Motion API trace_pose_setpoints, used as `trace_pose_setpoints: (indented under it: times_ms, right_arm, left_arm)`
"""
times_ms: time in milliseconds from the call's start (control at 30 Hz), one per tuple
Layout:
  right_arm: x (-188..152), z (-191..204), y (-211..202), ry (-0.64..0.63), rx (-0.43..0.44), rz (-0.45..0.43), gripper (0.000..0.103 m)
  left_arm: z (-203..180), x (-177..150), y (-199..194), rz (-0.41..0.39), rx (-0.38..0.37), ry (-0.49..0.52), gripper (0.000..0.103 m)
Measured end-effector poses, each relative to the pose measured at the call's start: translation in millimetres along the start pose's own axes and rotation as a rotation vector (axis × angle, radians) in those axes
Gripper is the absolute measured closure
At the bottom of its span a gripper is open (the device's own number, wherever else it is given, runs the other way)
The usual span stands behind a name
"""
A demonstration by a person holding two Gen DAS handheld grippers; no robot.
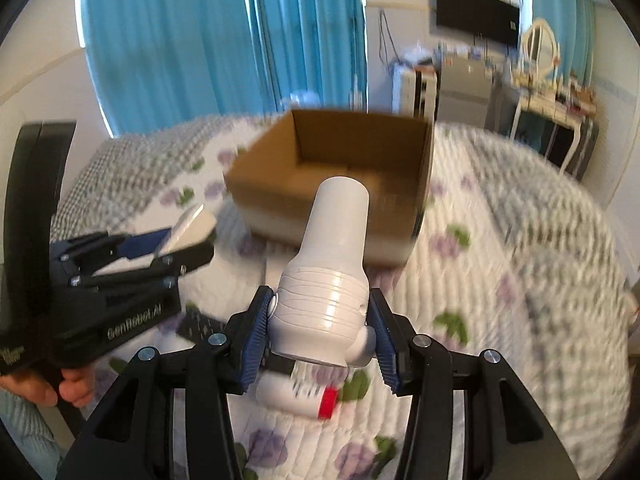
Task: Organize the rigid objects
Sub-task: 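Carry both items over the box and open both tools to drop them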
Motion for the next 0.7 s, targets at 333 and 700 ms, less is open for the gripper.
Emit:
trace_pose_setpoints:
  times_ms: [333,700]
  right_arm:
    - [102.4,-15.1,-21.1,-0.055,-0.004,-0.129,0.056]
    - [152.9,-46.0,59.0,-0.055,-0.031,-0.105,0.056]
  left_arm:
    - [5.1,88.5,-23.1,-0.127,0.008,0.020,0.061]
    - [2.2,134.7,104.0,-0.006,0.028,0.031,0.061]
Point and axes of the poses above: each gripper's, at about its wrist camera, not at the fingertips, and y roughly the way its jaws point, z to its left, x to its top, the point moved 4 cm from there along y, roughly the way its jaws point, and after that the axes turned 2 degrees about -y, right-handed, at the moved point
